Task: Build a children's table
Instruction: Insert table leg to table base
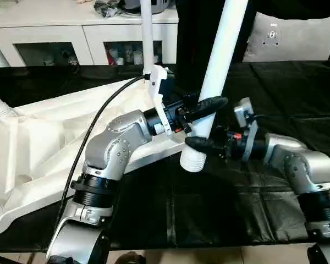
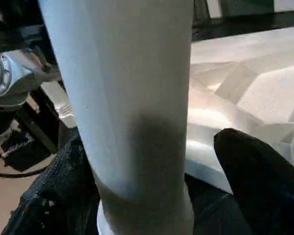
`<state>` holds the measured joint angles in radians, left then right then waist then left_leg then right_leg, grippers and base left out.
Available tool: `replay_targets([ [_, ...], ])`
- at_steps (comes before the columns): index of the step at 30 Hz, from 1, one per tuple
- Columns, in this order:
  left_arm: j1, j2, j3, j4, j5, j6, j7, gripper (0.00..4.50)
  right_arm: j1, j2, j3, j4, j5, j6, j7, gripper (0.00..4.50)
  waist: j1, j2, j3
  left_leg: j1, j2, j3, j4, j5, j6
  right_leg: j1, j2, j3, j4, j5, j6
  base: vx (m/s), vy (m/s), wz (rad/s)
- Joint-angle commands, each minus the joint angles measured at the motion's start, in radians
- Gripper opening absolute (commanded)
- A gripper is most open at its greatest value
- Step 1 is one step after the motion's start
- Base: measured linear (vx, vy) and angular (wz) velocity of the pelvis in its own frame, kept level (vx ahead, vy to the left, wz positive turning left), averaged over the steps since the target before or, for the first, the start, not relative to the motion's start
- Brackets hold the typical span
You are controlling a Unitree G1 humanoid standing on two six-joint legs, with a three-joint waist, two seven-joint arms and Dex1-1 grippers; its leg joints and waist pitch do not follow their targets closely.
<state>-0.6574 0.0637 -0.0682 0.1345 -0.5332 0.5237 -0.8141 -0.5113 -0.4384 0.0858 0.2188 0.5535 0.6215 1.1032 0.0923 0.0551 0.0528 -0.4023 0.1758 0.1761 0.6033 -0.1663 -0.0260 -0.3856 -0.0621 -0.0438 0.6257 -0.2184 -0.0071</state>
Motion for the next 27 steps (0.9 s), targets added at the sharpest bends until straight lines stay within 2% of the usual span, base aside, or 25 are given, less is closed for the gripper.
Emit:
replay_targets([
  [1,0.005,0.002,-0.009,-0.031,0.005,-0.013,-0.008,1.83,-0.010,0.001,0.001,-0.001,-0.002,-0.007,0.014,3.90,0.004,-0.020,-0.075,0.022,0.048,-0.016,-0.052,-0.086,0.076,0.050,-0.075,0.035,-0.068,-0.025,-0.247,0.000,0.000,0.00],
  [9,0.007,-0.003,-0.020,-0.033,0.006,-0.014,-0.014,1.83,-0.013,0.009,0.004,0.006,-0.003,-0.011,0.026,3.90,0.003,-0.019,-0.075,0.022,0.048,-0.016,-0.052,-0.095,0.072,0.050,-0.075,0.035,-0.069,-0.039,-0.248,0.000,0.000,0.00],
  [10,0.008,-0.003,-0.022,-0.033,0.006,-0.015,-0.014,1.83,-0.015,0.011,0.005,0.009,-0.003,-0.011,0.027,3.62,0.003,-0.019,-0.074,0.023,0.048,-0.016,-0.053,-0.099,0.071,0.049,-0.075,0.035,-0.070,-0.045,-0.247,0.000,0.000,0.00],
  [12,0.009,-0.001,-0.024,-0.032,0.006,-0.017,-0.013,1.83,-0.017,0.015,0.006,0.015,-0.007,-0.012,0.028,3.62,0.003,-0.020,-0.075,0.022,0.048,-0.016,-0.052,-0.095,0.071,0.050,-0.075,0.035,-0.069,-0.036,-0.248,0.000,0.000,0.00],
  [21,0.008,0.001,-0.025,-0.029,0.007,-0.018,-0.014,1.83,-0.014,0.022,0.006,0.025,-0.012,-0.007,0.030,2.69,0.003,-0.018,-0.075,0.023,0.048,-0.016,-0.052,-0.097,0.071,0.050,-0.075,0.035,-0.069,-0.039,-0.248,0.000,0.000,0.00],
  [27,0.006,-0.003,-0.026,-0.025,0.009,-0.018,-0.010,1.83,-0.013,0.029,0.007,0.031,-0.020,-0.009,0.027,2.25,0.003,-0.017,-0.075,0.023,0.048,-0.017,-0.053,-0.097,0.069,0.050,-0.075,0.035,-0.068,-0.032,-0.248,0.000,0.000,0.00],
])
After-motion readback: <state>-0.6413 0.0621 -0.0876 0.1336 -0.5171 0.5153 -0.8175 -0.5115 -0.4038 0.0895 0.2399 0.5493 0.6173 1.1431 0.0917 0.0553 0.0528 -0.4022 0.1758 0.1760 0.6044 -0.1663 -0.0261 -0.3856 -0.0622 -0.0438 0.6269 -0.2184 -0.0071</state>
